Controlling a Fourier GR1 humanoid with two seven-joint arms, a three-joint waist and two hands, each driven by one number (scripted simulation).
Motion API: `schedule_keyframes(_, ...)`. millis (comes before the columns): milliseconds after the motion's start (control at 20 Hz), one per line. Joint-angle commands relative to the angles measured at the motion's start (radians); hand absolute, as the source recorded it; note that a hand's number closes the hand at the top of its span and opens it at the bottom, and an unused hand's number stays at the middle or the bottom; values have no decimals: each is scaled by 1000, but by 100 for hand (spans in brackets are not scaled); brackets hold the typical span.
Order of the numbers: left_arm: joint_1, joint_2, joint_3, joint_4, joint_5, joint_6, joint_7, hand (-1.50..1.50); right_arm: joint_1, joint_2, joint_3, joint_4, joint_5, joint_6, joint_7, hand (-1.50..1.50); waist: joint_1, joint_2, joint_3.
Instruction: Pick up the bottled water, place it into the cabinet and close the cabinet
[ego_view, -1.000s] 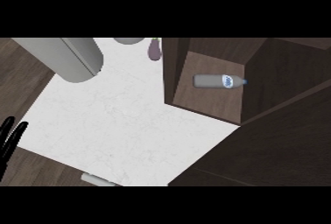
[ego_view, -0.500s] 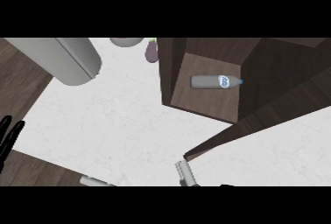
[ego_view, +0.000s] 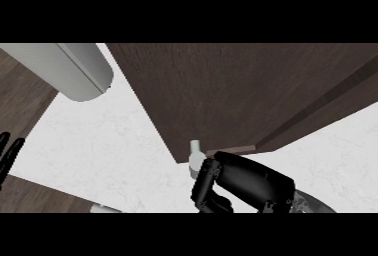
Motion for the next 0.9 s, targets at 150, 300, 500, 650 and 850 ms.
schedule_keyframes(150, -1, -6, 12, 27, 18, -18, -2, -150, -323, 121, -59, 326, 11, -157, 99, 150, -23, -2, 7)
schedule_keyframes(300, 19, -11, 20, 35, 20, -25, -10, -150, -446, 123, -118, 438, 40, -266, 59, 150, -34, -8, 10)
schedule_keyframes(500, 13, -31, 22, 72, 1, -20, -29, -150, -564, 124, -170, 606, 75, -380, -14, 150, -58, 0, 10)
schedule_keyframes(650, 14, -11, 39, 44, 20, -30, -16, -150, -664, 124, -207, 726, 79, -475, -41, 150, -62, -6, 13)
schedule_keyframes(850, 43, -11, 56, 68, 29, -70, -30, -150, -723, 124, -246, 827, 59, -541, -93, 150, -69, -7, 13)
